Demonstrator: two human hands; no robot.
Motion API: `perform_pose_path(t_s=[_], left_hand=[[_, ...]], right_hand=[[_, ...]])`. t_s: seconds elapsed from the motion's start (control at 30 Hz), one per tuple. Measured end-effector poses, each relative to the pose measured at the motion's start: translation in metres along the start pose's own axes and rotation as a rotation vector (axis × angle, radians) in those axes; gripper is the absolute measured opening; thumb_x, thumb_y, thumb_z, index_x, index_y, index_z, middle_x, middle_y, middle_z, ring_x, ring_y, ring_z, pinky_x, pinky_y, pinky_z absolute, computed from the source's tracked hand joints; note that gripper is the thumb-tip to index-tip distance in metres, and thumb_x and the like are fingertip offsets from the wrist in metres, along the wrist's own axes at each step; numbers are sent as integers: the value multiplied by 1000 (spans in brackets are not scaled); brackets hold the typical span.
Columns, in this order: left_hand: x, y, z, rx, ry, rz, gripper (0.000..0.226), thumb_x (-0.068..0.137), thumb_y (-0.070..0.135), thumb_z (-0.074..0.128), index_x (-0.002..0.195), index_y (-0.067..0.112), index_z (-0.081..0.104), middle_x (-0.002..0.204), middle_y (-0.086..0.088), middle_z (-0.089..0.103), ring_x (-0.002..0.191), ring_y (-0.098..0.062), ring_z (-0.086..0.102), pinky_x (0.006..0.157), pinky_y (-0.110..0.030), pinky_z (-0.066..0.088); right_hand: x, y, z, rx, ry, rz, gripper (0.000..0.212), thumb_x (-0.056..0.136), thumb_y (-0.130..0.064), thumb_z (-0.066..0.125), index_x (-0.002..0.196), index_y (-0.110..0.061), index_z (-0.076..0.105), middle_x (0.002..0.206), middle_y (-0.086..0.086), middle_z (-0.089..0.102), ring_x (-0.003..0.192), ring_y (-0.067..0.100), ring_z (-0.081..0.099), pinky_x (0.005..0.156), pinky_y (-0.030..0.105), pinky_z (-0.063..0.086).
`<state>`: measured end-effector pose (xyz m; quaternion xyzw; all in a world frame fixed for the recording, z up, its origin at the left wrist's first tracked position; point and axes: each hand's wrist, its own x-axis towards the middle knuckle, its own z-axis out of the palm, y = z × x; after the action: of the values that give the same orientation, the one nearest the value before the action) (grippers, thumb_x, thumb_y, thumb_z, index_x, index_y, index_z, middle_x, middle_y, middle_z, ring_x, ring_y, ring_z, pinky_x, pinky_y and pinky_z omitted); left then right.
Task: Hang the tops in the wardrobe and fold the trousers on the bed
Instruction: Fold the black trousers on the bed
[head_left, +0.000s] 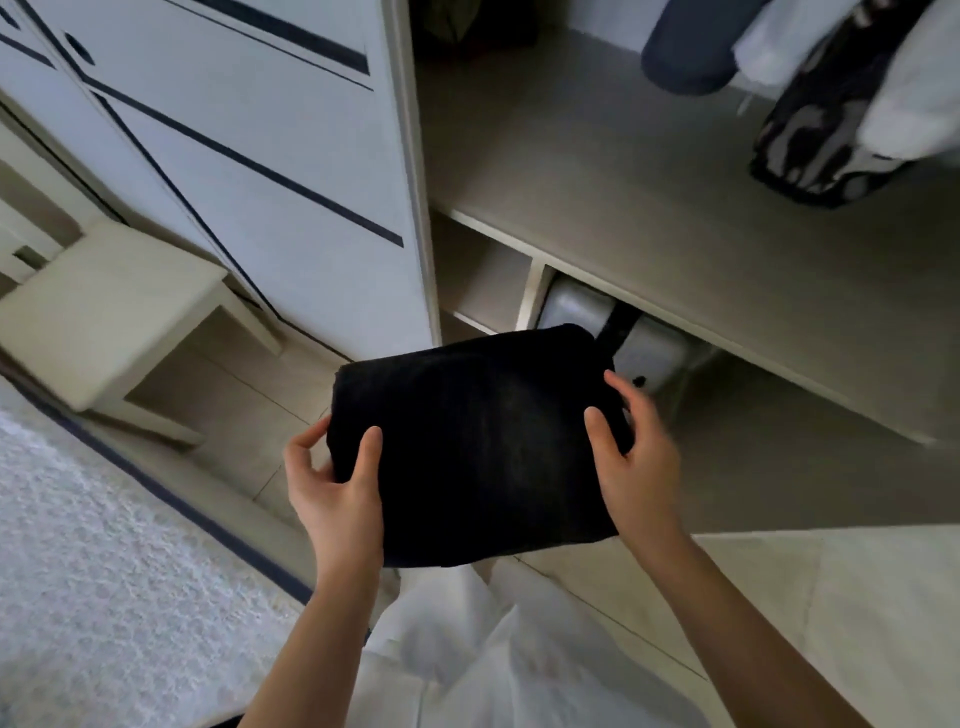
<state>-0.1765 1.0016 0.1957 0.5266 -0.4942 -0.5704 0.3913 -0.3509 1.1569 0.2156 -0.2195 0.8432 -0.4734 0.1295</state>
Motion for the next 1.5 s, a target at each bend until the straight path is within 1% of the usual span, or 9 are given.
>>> perform_pose_path(t_s=[0.23,0.37,0.57,0.7,0.8,0.93,1.23,1.37,1.5], left_hand=[[-53,17,67,-17,-95,86,34,83,30,76,107,44,56,87,27,70,82,0,70,59,-14,53],[-65,33,97,-22,-186,122,33,84,28,75,108,41,57,86,16,72,80,-12,73,61,-26,59],[-63,62,143,-68,-324,197,32,87,18,72,109,35,57,76,14,71,68,-6,70,53,-19,54],[-50,77,177,-83,-490,146,39,86,17,73,114,37,55,102,1,71,88,-24,73,65,-38,61],[-40,90,208,-100,-635,168,48,86,9,72,121,36,53,104,14,71,96,-15,71,71,-33,61],[-31,104,256,-127,-786,124,55,82,11,74,121,42,53,107,13,71,99,-13,70,72,-27,59],[3,102,379,-124,-1025,-44,59,80,3,68,124,40,53,115,-2,71,102,-24,70,79,-33,57],[18,69,406,307,-1018,30,68,88,-1,63,147,21,37,144,-4,50,125,-23,53,94,-29,44],[6,25,377,518,-1108,278,73,88,2,65,151,18,33,143,2,47,134,-24,45,106,-29,37]], right_hand=[[0,25,-87,66,169,-37,38,96,-24,57,134,-27,52,122,-34,48,113,-21,44,94,-1,31],[4,32,-121,81,279,-2,39,95,-30,57,134,-34,50,120,-40,46,117,-16,45,96,1,31],[16,28,-154,123,424,15,40,95,-35,56,134,-35,50,122,-39,49,121,-9,47,96,0,32],[34,25,-172,134,529,7,39,94,-34,57,132,-33,52,117,-39,51,108,-18,50,87,-2,35],[51,24,-188,164,623,8,38,94,-32,59,131,-34,53,118,-33,54,99,-20,52,83,-3,36],[79,27,-211,155,703,-6,37,94,-29,60,130,-34,54,113,-32,55,98,-21,52,78,-4,36],[158,66,-247,12,743,24,52,89,-26,65,138,-18,47,135,-2,54,125,10,50,107,26,40],[163,109,-243,-198,548,277,51,90,-10,62,138,-5,47,135,16,54,124,31,51,105,32,38],[137,131,-222,-273,461,278,62,91,-10,61,147,-7,35,142,18,45,130,32,45,107,31,33]])
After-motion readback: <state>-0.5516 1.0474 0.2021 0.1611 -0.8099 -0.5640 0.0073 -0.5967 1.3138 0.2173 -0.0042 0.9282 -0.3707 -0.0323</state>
